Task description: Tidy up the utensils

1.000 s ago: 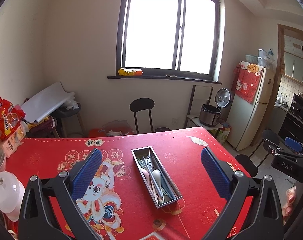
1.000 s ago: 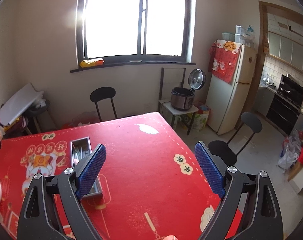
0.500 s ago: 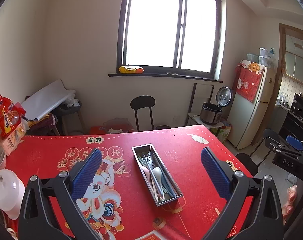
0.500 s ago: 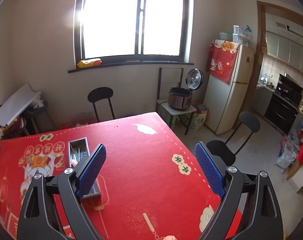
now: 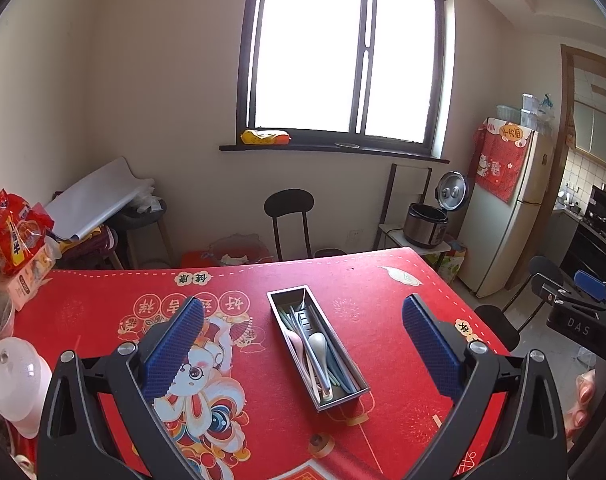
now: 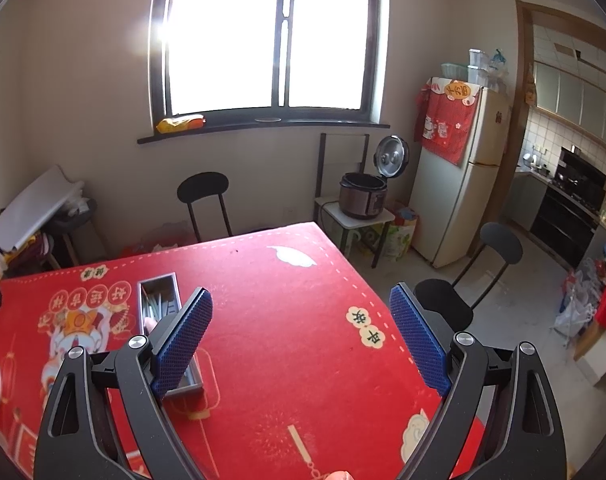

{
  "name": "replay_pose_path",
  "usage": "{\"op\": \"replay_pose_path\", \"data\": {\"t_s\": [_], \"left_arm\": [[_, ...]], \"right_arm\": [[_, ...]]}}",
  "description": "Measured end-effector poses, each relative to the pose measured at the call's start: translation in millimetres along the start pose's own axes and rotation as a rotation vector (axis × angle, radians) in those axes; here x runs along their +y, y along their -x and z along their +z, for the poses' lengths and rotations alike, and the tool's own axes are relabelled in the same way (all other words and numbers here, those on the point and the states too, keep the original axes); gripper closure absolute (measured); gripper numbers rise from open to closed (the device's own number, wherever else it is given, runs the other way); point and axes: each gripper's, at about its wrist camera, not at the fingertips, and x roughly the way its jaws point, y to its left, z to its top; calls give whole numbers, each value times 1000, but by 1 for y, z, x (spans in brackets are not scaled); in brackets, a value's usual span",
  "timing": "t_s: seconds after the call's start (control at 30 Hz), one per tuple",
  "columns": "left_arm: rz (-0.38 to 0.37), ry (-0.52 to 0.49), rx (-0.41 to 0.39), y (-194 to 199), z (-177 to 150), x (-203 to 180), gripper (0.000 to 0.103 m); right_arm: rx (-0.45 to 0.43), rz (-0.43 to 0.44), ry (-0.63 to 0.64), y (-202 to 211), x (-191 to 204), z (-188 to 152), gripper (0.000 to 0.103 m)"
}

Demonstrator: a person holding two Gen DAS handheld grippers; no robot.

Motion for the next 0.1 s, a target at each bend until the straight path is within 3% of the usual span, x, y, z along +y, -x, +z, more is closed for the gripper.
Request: {"op": "replay_pose_path", "data": {"t_s": [0.1], "left_arm": [[3, 2, 1, -1, 1, 0, 6]], "right_arm": [[1, 1, 1, 0, 1, 0, 16]]}}
